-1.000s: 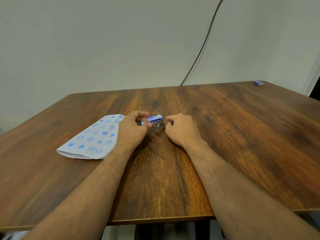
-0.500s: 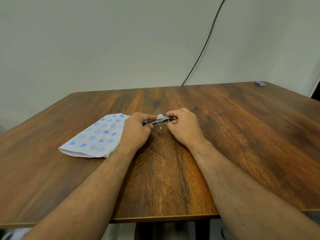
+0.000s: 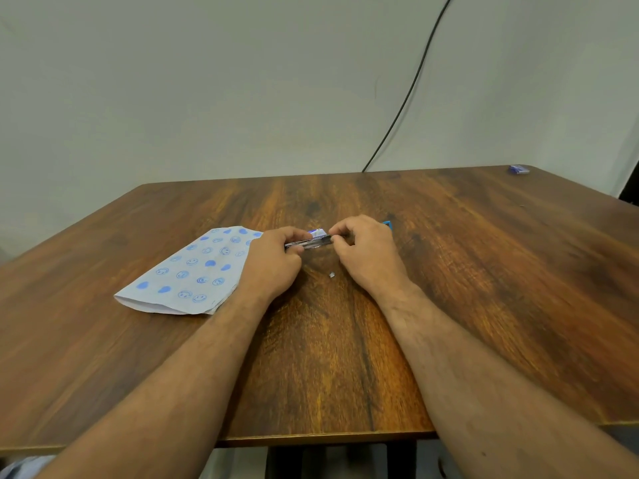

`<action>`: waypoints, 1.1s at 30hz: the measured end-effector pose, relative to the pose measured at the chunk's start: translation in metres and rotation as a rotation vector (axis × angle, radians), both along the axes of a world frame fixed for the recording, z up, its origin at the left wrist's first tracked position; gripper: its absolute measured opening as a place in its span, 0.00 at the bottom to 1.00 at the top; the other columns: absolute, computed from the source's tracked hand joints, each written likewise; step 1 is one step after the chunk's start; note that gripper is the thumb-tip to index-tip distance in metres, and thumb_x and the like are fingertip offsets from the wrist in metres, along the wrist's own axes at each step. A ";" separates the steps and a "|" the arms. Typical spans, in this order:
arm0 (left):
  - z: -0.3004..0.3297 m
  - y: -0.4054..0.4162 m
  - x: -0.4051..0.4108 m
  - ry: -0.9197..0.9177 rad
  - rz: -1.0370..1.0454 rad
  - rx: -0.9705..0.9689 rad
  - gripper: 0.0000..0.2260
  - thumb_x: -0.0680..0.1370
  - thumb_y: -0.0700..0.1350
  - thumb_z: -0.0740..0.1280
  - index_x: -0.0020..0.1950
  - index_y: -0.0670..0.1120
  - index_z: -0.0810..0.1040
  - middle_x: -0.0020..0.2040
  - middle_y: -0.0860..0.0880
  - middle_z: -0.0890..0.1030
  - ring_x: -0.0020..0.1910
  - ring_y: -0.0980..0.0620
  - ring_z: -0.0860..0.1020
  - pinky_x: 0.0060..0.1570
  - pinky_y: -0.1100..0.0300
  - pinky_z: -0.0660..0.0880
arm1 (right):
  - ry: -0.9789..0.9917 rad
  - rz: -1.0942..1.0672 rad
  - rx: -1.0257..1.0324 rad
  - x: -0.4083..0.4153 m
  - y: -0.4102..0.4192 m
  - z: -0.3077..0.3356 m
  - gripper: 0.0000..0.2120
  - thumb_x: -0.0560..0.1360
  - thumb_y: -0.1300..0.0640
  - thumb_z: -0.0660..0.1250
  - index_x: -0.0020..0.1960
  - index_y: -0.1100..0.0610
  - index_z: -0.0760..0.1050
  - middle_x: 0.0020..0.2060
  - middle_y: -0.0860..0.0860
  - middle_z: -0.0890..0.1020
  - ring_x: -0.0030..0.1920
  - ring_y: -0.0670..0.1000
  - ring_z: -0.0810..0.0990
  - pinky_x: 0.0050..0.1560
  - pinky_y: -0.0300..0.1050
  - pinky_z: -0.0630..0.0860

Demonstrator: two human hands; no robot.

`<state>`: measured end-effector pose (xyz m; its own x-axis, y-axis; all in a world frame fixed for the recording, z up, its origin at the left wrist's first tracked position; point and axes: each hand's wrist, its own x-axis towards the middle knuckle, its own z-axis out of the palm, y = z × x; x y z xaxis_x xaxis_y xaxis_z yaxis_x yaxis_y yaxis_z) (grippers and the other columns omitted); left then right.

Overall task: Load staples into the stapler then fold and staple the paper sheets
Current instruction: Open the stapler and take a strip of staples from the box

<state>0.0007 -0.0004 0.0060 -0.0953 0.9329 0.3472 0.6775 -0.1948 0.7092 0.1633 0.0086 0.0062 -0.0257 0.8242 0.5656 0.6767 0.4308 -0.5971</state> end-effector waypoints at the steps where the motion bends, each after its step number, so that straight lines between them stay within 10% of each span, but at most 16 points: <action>1: -0.001 0.001 0.000 0.001 0.006 -0.005 0.12 0.82 0.41 0.64 0.60 0.52 0.83 0.50 0.50 0.83 0.39 0.58 0.76 0.36 0.66 0.67 | -0.005 -0.003 -0.009 0.001 0.000 0.000 0.07 0.77 0.58 0.68 0.51 0.54 0.84 0.49 0.49 0.83 0.50 0.46 0.79 0.53 0.36 0.71; 10: -0.001 0.005 0.001 0.107 0.013 -0.070 0.13 0.83 0.42 0.60 0.57 0.53 0.82 0.45 0.54 0.80 0.51 0.47 0.79 0.63 0.42 0.71 | -0.033 0.010 -0.074 0.004 -0.002 0.002 0.10 0.77 0.58 0.70 0.57 0.51 0.84 0.52 0.47 0.86 0.49 0.44 0.79 0.56 0.38 0.73; 25: -0.008 0.013 0.001 0.258 -0.028 0.013 0.13 0.82 0.43 0.62 0.62 0.51 0.84 0.57 0.45 0.81 0.59 0.43 0.76 0.62 0.44 0.72 | -0.033 0.029 -0.118 0.004 -0.003 0.003 0.18 0.78 0.59 0.68 0.67 0.50 0.79 0.57 0.47 0.84 0.51 0.41 0.78 0.61 0.38 0.73; 33: -0.008 0.011 0.003 0.333 -0.135 0.007 0.21 0.84 0.43 0.58 0.78 0.49 0.67 0.75 0.47 0.70 0.74 0.49 0.66 0.74 0.52 0.62 | -0.104 -0.017 0.035 0.009 -0.022 0.007 0.07 0.71 0.58 0.67 0.47 0.48 0.79 0.31 0.41 0.75 0.35 0.43 0.76 0.42 0.45 0.80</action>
<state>0.0037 0.0103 -0.0020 0.1479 0.9268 0.3452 0.8392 -0.3023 0.4521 0.1724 -0.0137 0.0128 -0.0717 0.8051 0.5887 0.7413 0.4380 -0.5086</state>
